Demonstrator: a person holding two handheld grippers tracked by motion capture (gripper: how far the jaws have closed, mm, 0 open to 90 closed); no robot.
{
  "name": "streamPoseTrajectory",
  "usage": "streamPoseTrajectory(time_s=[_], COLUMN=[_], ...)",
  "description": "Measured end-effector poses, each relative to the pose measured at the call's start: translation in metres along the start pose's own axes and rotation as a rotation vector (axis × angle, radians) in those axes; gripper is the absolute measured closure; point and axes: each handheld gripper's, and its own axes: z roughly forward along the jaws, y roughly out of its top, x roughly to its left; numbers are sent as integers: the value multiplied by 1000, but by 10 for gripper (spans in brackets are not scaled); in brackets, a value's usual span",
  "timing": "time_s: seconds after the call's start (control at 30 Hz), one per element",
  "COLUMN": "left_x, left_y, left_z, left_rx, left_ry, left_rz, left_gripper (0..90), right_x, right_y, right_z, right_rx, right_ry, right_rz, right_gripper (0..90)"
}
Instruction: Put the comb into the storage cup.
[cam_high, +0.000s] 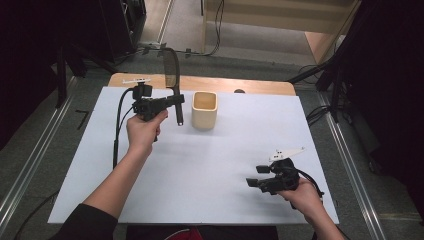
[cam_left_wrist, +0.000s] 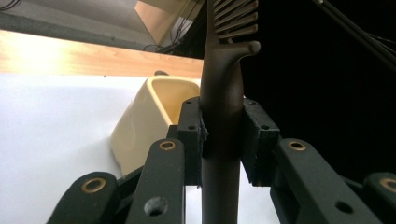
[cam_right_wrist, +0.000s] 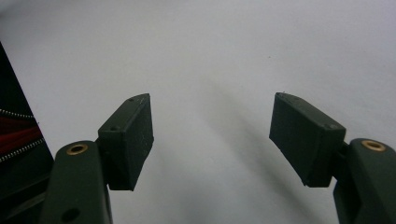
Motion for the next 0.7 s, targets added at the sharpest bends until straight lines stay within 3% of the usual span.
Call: streamPoseTrajectory(time_s=[0.4, 0.7], left_x=[-3, -1], left_y=[18, 28], left_z=[14, 27], left_rx=[-6, -17], left_ry=[13, 16], left_rz=[41, 43], left_gripper=[733, 733], right_x=[-1, 0], right_y=[0, 1], right_z=[1, 2], right_rx=[-1, -1], right_ry=[1, 4], right_rz=[4, 1], right_gripper=[283, 284])
